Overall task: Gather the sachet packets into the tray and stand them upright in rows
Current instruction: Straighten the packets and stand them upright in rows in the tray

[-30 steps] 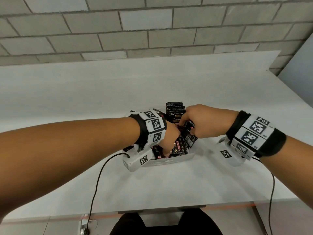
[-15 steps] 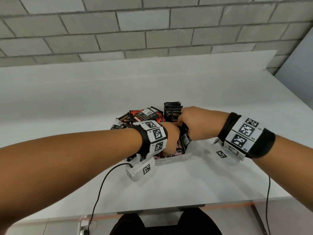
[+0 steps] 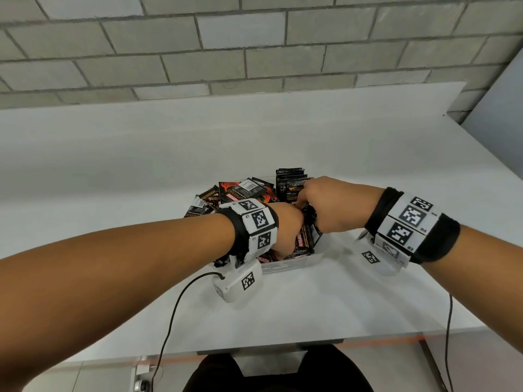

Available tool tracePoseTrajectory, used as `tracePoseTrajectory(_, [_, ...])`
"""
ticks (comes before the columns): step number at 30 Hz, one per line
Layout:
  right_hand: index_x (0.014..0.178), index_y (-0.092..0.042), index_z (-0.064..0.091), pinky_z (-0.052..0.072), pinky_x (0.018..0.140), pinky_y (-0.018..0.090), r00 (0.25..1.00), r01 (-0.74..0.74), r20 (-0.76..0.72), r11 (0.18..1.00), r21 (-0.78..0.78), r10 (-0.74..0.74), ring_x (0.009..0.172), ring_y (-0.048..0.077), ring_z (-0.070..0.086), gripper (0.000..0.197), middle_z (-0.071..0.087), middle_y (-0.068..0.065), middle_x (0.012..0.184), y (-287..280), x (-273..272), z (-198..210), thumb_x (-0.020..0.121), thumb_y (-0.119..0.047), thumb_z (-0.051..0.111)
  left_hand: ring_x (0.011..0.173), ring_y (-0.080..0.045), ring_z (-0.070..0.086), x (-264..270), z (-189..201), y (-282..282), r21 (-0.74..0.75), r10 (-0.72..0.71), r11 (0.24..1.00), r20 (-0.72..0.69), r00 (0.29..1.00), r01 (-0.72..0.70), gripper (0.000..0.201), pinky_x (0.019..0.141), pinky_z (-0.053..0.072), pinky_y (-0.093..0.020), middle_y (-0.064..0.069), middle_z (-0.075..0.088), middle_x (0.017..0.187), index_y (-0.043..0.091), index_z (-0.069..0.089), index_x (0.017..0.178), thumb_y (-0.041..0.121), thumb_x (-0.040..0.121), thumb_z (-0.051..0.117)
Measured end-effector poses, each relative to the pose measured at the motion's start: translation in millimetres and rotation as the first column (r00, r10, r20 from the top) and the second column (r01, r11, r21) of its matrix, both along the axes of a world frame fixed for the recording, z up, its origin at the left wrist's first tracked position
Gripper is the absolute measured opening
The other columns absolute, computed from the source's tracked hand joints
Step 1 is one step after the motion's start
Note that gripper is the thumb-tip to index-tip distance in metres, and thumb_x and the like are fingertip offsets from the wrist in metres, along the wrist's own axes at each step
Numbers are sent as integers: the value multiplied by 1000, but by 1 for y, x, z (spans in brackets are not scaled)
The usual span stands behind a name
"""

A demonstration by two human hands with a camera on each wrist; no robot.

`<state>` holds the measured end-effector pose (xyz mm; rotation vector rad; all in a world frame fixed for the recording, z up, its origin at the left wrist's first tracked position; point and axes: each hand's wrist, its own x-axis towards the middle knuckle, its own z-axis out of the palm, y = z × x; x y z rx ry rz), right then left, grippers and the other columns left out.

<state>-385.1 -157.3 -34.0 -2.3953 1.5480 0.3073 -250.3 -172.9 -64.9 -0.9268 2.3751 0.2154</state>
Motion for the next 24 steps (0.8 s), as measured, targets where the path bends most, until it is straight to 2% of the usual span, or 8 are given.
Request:
tracePoseTrajectory(3, [111, -7, 70, 55, 77, 41, 1000, 20, 7, 1000, -7, -20, 90, 29, 62, 36, 65, 13, 99, 0, -2, 4, 76, -5, 59, 105, -23, 64, -1, 3, 0, -9, -6, 1000, 30, 1000, 6, 48, 70, 49, -30, -8, 64, 122, 8, 67, 120, 31, 80, 79])
tracePoseTrajectory(5, [114, -8, 69, 55, 80, 41, 1000, 22, 9, 1000, 4, -22, 94, 29, 62, 39, 65, 12, 104, 2, -2, 5, 77, -4, 58, 110, -24, 64, -1, 4, -1, -1, -3, 1000, 35, 999, 3, 58, 79, 55, -33, -7, 64, 126, 9, 63, 128, 33, 79, 81])
tracePoseTrajectory(8, [111, -9, 70, 55, 81, 40, 1000, 4, 18, 1000, 3, -5, 93, 29, 63, 36, 67, 11, 103, 3, -2, 3, 77, -6, 59, 118, -26, 61, 0, 9, -2, 8, 3, 1000, -22, 1000, -2, 77, 92, 54, -35, -7, 61, 135, 12, 49, 145, 32, 79, 83])
tracePoseTrajectory(11, [105, -8, 71, 55, 77, 39, 1000, 4, 18, 1000, -1, -4, 88, 28, 64, 30, 68, 11, 98, 4, -2, 3, 78, -8, 60, 120, -26, 61, 0, 10, -2, 20, 30, 999, -71, 997, -29, 84, 95, 54, -36, -7, 60, 137, 13, 44, 149, 29, 78, 85])
tracePoseTrajectory(16, [105, -8, 68, 54, 76, 37, 999, 5, 49, 1000, -17, -4, 89, 27, 62, 27, 64, 10, 99, 4, -3, 4, 79, -8, 61, 110, -25, 64, 1, 12, -4, 35, 60, 998, -73, 996, -58, 62, 82, 52, -31, -8, 67, 121, 8, 61, 132, 33, 79, 84])
tracePoseTrajectory(20, [102, -15, 63, 47, 69, 30, 993, 11, 115, 999, -35, -6, 85, 22, 57, 27, 62, 5, 97, 4, -6, 4, 77, -5, 61, 109, -22, 63, 8, 21, -9, 56, 87, 995, -212, 973, -77, 54, 79, 45, -25, -1, 67, 115, 18, 66, 128, 24, 78, 85])
tracePoseTrajectory(22, [105, -14, 63, 45, 68, 27, 992, 20, 128, 999, -32, -16, 84, 21, 56, 30, 62, 3, 97, 5, -6, 4, 77, -5, 61, 102, -19, 62, 15, 25, -10, 97, 123, 990, -278, 953, -99, 43, 77, 40, -22, 4, 62, 101, 21, 71, 118, 19, 78, 84])
tracePoseTrajectory(24, [108, -13, 64, 48, 71, 30, 992, 22, 127, 999, -33, -18, 86, 22, 58, 32, 62, 3, 98, 5, -4, 4, 77, -5, 61, 93, -15, 58, 22, 28, -7, 134, 153, 984, -332, 931, -114, 37, 79, 44, -24, 10, 57, 94, 23, 73, 112, 15, 78, 84])
